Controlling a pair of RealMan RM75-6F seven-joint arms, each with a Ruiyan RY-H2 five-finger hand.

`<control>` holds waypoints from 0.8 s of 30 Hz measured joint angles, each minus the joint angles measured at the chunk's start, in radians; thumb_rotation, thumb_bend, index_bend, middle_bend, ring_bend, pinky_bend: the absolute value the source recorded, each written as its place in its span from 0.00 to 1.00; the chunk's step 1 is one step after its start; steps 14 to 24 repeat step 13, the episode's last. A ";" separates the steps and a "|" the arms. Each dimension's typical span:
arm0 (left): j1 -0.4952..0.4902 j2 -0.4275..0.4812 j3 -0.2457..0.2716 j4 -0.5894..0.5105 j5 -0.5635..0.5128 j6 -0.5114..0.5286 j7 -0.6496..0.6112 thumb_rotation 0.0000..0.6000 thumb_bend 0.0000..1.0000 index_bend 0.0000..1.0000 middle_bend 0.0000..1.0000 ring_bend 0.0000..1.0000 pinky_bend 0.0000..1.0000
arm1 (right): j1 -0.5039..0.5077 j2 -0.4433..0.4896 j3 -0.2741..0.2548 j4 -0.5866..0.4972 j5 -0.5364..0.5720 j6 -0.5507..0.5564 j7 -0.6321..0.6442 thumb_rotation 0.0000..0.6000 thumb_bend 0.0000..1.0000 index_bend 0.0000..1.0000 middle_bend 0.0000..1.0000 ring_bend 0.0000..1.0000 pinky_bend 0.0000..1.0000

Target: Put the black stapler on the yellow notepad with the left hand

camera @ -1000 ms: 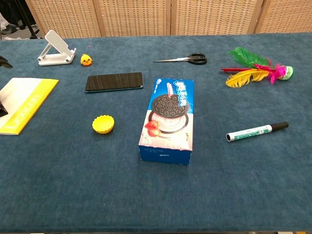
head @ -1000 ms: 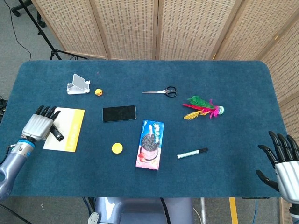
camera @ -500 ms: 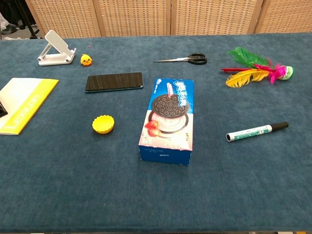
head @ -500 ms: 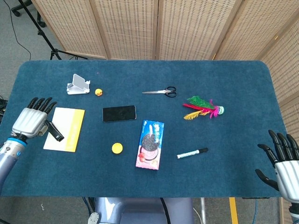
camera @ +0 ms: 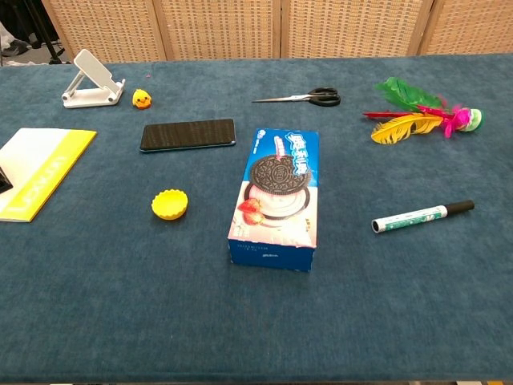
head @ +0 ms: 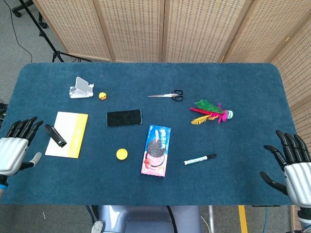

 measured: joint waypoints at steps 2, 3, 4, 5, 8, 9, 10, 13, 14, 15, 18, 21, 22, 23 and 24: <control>0.027 0.004 0.015 -0.021 0.016 0.021 -0.001 1.00 0.33 0.00 0.00 0.00 0.00 | 0.003 0.003 0.001 -0.007 0.001 -0.003 0.002 1.00 0.21 0.26 0.02 0.00 0.00; 0.039 0.003 0.020 -0.028 0.020 0.029 -0.002 1.00 0.33 0.00 0.00 0.00 0.00 | 0.004 0.005 0.002 -0.010 0.002 -0.005 0.002 1.00 0.21 0.26 0.02 0.00 0.00; 0.046 0.003 0.022 -0.032 0.022 0.033 -0.001 1.00 0.33 0.00 0.00 0.00 0.00 | 0.004 0.007 0.002 -0.014 0.004 -0.007 0.002 1.00 0.21 0.26 0.02 0.00 0.00; 0.049 0.003 0.024 -0.034 0.024 0.033 0.003 1.00 0.33 0.00 0.00 0.00 0.00 | 0.005 0.010 0.002 -0.019 0.005 -0.009 0.002 1.00 0.21 0.26 0.02 0.00 0.00; 0.058 0.007 0.025 -0.039 0.038 0.047 0.029 1.00 0.33 0.00 0.00 0.00 0.00 | 0.008 0.014 0.003 -0.024 0.003 -0.012 0.002 1.00 0.21 0.26 0.02 0.00 0.00; 0.064 0.007 0.026 -0.042 0.047 0.056 0.041 1.00 0.33 0.00 0.00 0.00 0.00 | 0.008 0.014 0.002 -0.024 0.001 -0.012 0.001 1.00 0.21 0.26 0.02 0.00 0.00; 0.068 0.008 0.027 -0.044 0.054 0.061 0.050 1.00 0.33 0.00 0.00 0.00 0.00 | 0.008 0.015 0.002 -0.024 -0.002 -0.012 0.000 1.00 0.21 0.26 0.02 0.00 0.00; 0.080 0.013 0.032 -0.053 0.074 0.065 0.070 1.00 0.33 0.00 0.00 0.00 0.00 | 0.008 0.015 -0.001 -0.025 -0.007 -0.012 0.001 1.00 0.21 0.26 0.02 0.00 0.00; 0.080 0.013 0.032 -0.053 0.074 0.065 0.070 1.00 0.33 0.00 0.00 0.00 0.00 | 0.008 0.015 -0.001 -0.025 -0.007 -0.012 0.001 1.00 0.21 0.26 0.02 0.00 0.00; 0.080 0.013 0.032 -0.053 0.074 0.065 0.070 1.00 0.33 0.00 0.00 0.00 0.00 | 0.008 0.015 -0.001 -0.025 -0.007 -0.012 0.001 1.00 0.21 0.26 0.02 0.00 0.00; 0.080 0.013 0.032 -0.053 0.074 0.065 0.070 1.00 0.33 0.00 0.00 0.00 0.00 | 0.008 0.015 -0.001 -0.025 -0.007 -0.012 0.001 1.00 0.21 0.26 0.02 0.00 0.00; 0.080 0.013 0.032 -0.053 0.074 0.065 0.070 1.00 0.33 0.00 0.00 0.00 0.00 | 0.008 0.015 -0.001 -0.025 -0.007 -0.012 0.001 1.00 0.21 0.26 0.02 0.00 0.00; 0.080 0.013 0.032 -0.053 0.074 0.065 0.070 1.00 0.33 0.00 0.00 0.00 0.00 | 0.008 0.015 -0.001 -0.025 -0.007 -0.012 0.001 1.00 0.21 0.26 0.02 0.00 0.00; 0.080 0.013 0.032 -0.053 0.074 0.065 0.070 1.00 0.33 0.00 0.00 0.00 0.00 | 0.008 0.015 -0.001 -0.025 -0.007 -0.012 0.001 1.00 0.21 0.26 0.02 0.00 0.00; 0.080 0.013 0.032 -0.053 0.074 0.065 0.070 1.00 0.33 0.00 0.00 0.00 0.00 | 0.008 0.015 -0.001 -0.025 -0.007 -0.012 0.001 1.00 0.21 0.26 0.02 0.00 0.00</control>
